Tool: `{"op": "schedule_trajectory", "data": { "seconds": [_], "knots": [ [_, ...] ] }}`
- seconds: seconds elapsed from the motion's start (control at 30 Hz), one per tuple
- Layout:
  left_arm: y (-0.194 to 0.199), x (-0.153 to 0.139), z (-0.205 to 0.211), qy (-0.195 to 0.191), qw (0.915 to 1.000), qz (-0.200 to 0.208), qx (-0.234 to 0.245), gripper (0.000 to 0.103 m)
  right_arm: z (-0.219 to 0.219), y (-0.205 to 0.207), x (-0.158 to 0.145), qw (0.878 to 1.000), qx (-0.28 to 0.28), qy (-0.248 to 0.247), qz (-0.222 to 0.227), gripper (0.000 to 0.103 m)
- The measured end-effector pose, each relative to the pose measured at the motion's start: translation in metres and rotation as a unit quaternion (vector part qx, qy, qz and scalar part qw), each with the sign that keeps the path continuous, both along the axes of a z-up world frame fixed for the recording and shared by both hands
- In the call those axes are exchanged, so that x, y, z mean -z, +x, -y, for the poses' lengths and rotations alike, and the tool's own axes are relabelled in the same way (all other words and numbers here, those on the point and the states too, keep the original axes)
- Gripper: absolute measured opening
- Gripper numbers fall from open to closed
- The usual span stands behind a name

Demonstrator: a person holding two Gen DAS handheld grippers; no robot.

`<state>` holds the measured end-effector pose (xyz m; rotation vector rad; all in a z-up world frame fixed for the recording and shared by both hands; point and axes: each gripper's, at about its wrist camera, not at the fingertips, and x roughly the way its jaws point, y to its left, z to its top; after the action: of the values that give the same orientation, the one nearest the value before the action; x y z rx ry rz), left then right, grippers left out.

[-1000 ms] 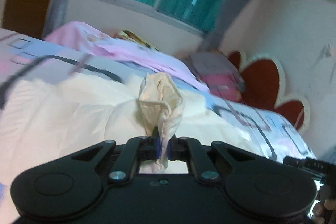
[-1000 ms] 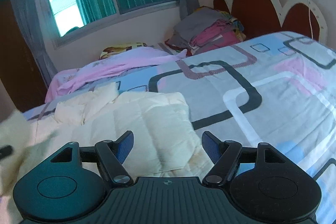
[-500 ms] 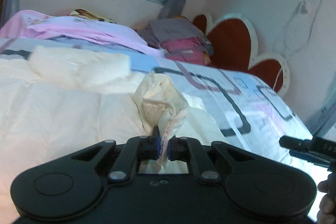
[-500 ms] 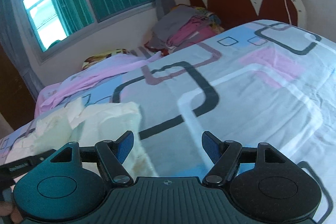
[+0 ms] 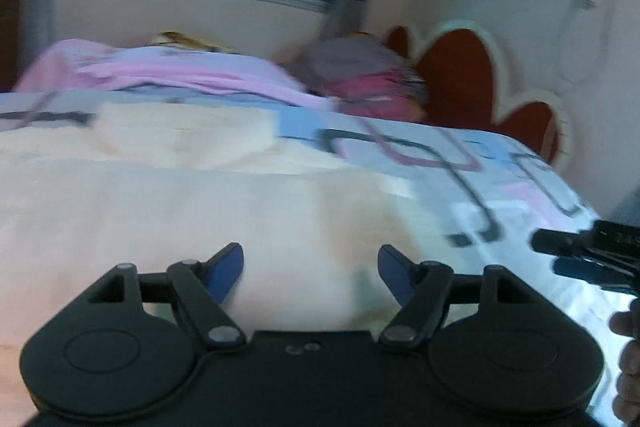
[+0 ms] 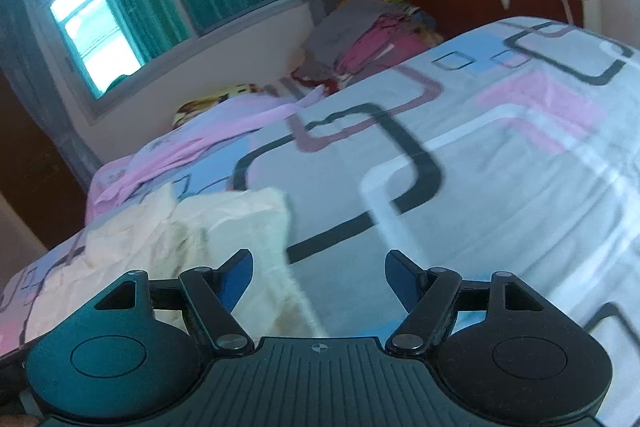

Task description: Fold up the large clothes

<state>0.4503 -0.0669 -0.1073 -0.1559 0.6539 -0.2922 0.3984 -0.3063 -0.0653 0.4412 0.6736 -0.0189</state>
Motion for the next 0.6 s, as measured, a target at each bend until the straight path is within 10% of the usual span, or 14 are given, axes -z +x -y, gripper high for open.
{"op": "schedule_trajectory", "data": {
  "seconds": [0.33, 0.5, 0.53, 0.6],
  "knots": [
    [-0.017, -0.019, -0.118, 0.047, 0.9925, 0.017, -0.112, 0.071, -0.079, 0.033, 0.019, 0.997, -0.073, 0.006, -0.013, 0.072],
    [-0.018, -0.009, -0.168, 0.051, 0.9894, -0.008, -0.136, 0.054, -0.106, 0.053, 0.042, 0.995, -0.094, 0.0, -0.04, 0.07],
    [-0.016, -0.005, -0.172, 0.056, 0.989, -0.013, -0.136, 0.054, -0.11, 0.055, 0.044, 0.994, -0.099, -0.009, -0.04, 0.04],
    [-0.014, 0.002, -0.178, 0.062, 0.9889, -0.02, -0.134, 0.054, -0.113, 0.055, 0.045, 0.994, -0.103, -0.012, -0.04, 0.024]
  ]
}}
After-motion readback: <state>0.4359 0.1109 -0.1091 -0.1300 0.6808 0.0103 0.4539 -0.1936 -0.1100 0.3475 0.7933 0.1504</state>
